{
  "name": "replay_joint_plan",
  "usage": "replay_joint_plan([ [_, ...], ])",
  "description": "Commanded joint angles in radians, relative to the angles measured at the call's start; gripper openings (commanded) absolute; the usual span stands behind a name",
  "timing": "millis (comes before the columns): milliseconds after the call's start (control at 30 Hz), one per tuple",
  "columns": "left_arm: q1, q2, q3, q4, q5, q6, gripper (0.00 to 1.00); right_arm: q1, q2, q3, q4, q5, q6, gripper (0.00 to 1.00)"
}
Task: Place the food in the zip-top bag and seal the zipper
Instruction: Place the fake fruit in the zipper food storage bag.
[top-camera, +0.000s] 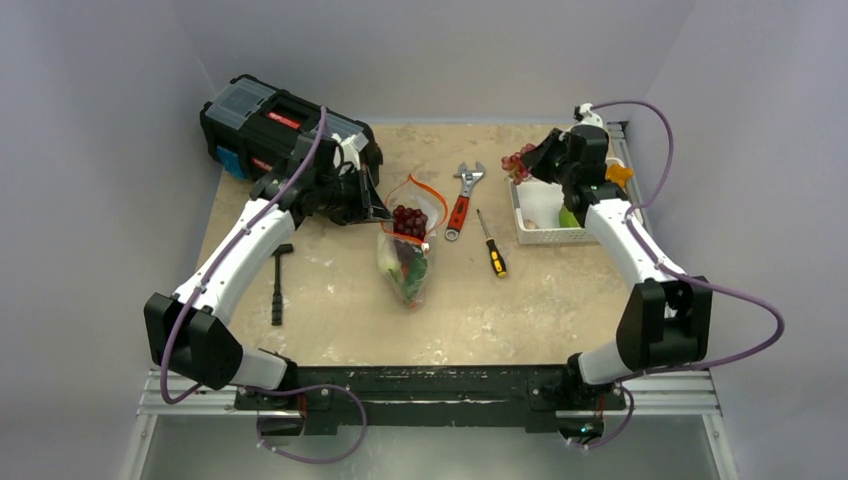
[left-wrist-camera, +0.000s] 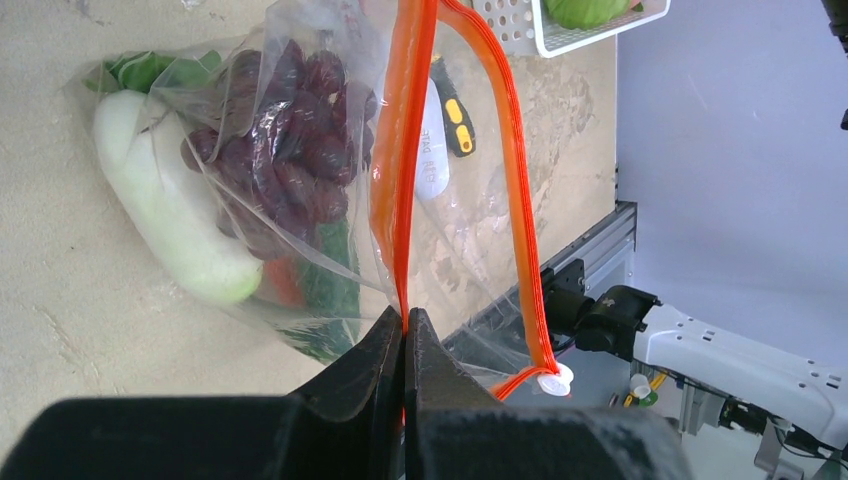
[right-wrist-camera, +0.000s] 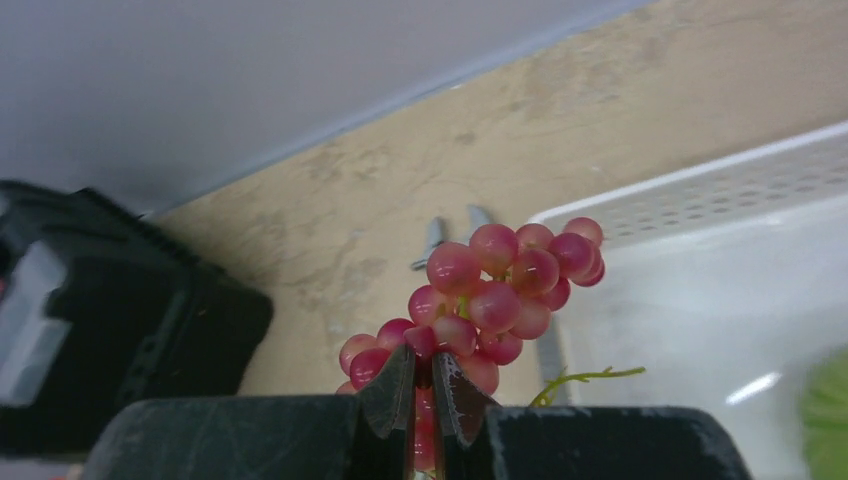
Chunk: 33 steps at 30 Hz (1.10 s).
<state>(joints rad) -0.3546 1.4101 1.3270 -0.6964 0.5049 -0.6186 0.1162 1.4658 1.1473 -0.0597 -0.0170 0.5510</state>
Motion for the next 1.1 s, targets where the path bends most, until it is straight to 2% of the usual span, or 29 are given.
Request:
replay_joint_plan([
  [0, 0.006, -0.008, 0.009, 0.039, 0.029, -0.010, 0.00, 0.013, 0.014, 0.106, 0.086, -0.403, 0.055, 0.00],
  [167, 0.006, -0.009, 0.009, 0.039, 0.023, -0.010, 0.00, 0.059, -0.014, 0.114, 0.147, -0.619, 0.117, 0.00],
  [467, 0.006, 0.003, 0.008, 0.039, 0.030, -0.012, 0.00, 0.259, -0.086, 0.124, 0.100, -0.803, 0.078, 0.00],
  [567, 0.006, 0.006, 0.008, 0.039, 0.030, -0.013, 0.00, 0.314, -0.106, 0.141, 0.040, -0.817, 0.031, 0.00],
  [767, 0.006, 0.001, 0.006, 0.038, 0.023, -0.010, 0.00, 0.329, -0.120, 0.155, -0.049, -0.797, 0.064, 0.00],
  [1067, 0.006, -0.003, 0.008, 0.042, 0.027, -0.010, 0.00, 0.332, 0.007, 0.250, -0.338, -0.825, 0.076, 0.00],
])
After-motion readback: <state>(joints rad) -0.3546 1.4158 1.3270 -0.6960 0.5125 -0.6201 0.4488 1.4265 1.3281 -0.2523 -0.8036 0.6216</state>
